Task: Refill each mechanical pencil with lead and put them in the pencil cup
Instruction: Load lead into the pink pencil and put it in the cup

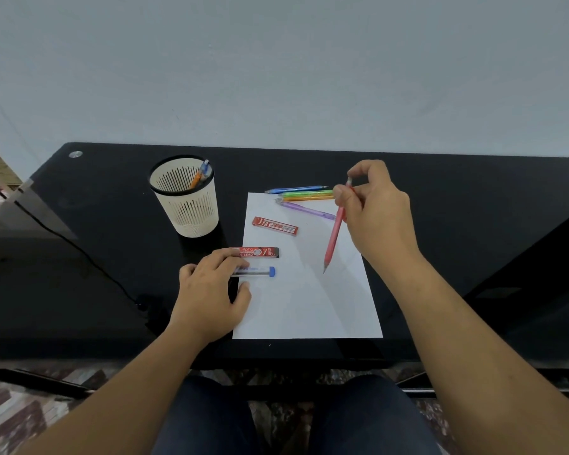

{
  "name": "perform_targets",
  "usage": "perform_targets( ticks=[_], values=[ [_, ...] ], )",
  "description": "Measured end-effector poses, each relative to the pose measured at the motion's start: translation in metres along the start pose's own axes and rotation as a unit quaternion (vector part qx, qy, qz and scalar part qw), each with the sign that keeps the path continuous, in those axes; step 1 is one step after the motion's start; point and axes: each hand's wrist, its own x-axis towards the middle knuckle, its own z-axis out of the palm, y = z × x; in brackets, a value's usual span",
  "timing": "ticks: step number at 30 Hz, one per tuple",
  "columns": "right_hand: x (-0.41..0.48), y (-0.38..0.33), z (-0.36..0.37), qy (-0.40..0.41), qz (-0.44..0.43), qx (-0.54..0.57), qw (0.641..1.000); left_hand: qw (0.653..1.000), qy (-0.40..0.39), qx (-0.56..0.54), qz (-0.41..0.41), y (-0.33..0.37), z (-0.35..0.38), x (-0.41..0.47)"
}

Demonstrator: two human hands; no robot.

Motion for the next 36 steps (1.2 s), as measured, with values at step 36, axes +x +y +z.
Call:
perform_targets(
  ticks=[36],
  values=[
    [-0.0015, -0.0049, -0.0005, 0.027, -0.006, 0.045, 0.999, 1.000, 0.000, -0.001, 0.002, 0.0008, -0.0013, -0.0004]
  ],
)
